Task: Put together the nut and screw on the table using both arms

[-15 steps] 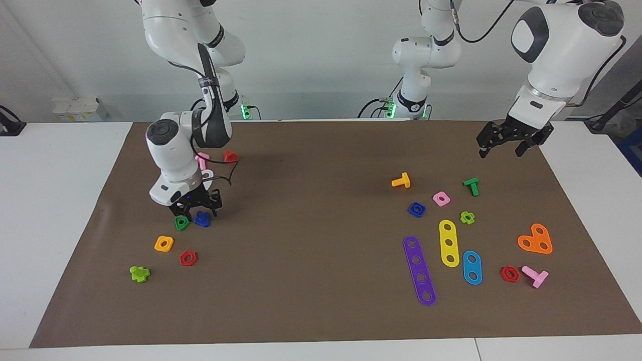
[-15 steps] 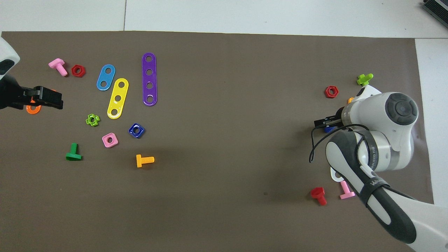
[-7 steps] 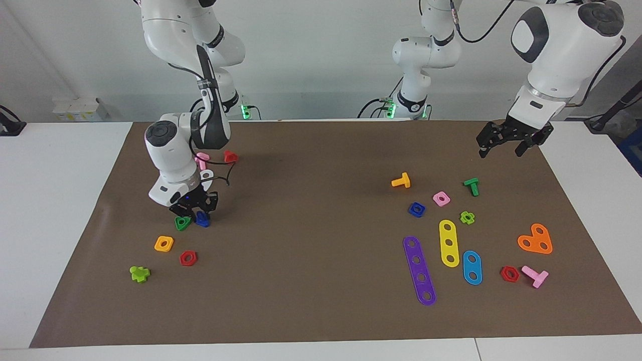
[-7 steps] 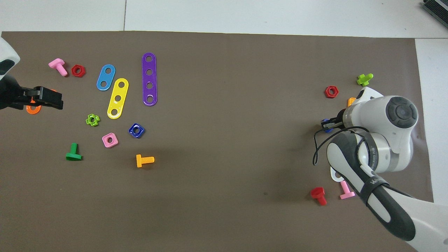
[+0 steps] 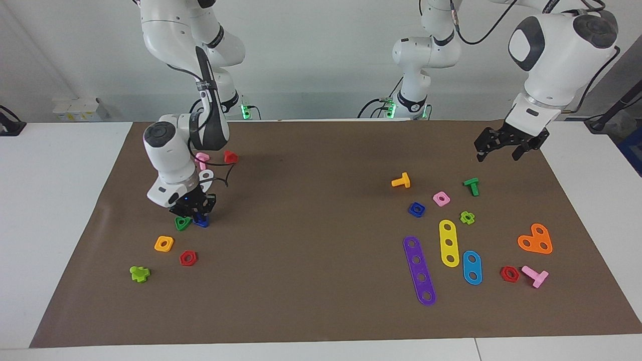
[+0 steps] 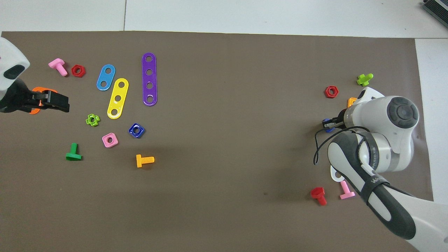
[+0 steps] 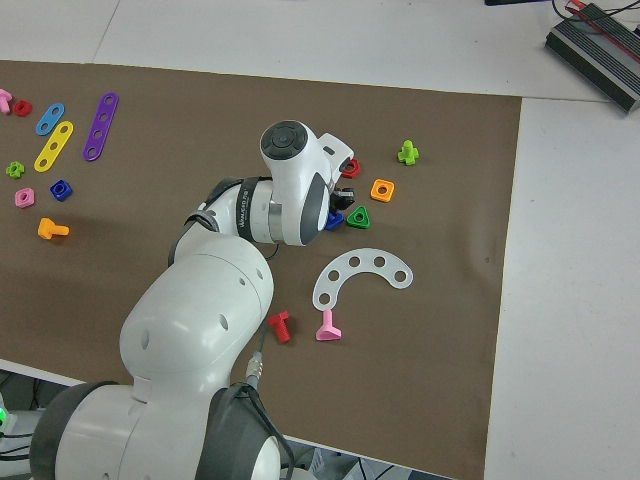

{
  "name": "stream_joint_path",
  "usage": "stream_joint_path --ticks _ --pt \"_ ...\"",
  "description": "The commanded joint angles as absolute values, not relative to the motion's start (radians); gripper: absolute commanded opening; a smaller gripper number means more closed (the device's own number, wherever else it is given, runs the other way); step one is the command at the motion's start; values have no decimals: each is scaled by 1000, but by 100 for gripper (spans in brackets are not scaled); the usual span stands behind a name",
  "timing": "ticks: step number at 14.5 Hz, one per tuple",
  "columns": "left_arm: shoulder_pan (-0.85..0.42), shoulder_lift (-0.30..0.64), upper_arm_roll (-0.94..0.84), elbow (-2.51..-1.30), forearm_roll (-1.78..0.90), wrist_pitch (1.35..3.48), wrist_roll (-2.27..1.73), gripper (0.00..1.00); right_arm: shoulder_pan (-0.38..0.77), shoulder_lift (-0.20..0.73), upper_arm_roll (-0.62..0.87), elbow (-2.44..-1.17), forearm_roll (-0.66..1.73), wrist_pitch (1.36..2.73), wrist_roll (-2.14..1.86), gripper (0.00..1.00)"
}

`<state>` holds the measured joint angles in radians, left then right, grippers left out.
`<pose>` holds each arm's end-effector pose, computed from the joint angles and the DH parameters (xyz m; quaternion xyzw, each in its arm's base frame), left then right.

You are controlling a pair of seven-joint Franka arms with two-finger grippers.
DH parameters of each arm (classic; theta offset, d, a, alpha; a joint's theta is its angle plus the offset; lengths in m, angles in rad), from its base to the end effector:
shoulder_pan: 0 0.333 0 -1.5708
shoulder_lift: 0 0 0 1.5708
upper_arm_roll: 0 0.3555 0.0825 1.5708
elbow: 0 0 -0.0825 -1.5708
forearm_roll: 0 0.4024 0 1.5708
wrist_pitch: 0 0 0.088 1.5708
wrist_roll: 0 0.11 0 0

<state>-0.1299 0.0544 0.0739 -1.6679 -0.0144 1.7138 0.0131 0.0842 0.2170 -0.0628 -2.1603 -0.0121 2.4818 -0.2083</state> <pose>0.5979 -0.0360 0.5937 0.9994 -0.0335 -0.0043 0.0050 0.5940 0.0136 0.3290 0.9913 0.1201 0.0512 0.0155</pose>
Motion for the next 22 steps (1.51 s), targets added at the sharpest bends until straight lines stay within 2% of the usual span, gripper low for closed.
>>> stream_joint_path --ticks 1,3,5,9,13,15,18,20,22 --pt "-172 101 75 -1713 -44 1796 15 98 71 218 -58 -2158 9 2479 -233 0" --pt "-192 123 75 -1787 -64 1908 58 95 75 213 -58 -2123 12 2435 -221 0" --pt "-195 115 75 -1885 -110 2027 170 94 87 196 -57 -2036 14 2322 -132 0" --pt "-225 190 74 -1911 -126 2085 319 89 220 225 -52 -1754 12 2047 131 0" --pt "-273 219 74 -2008 -126 2216 435 86 412 311 -51 -1642 15 2088 459 0" --pt "-291 267 74 -2016 -126 2256 457 84 513 420 -51 -1536 14 2117 630 0" --pt "-299 276 74 -2023 -126 2266 492 82 621 591 -52 -1392 -1 2157 774 0" --pt "-301 275 75 -2039 -126 2270 527 81 659 655 -52 -1376 -9 2232 827 0" --pt "-301 275 75 -2052 -126 2272 545 79 683 666 -52 -1382 -6 2278 830 0"
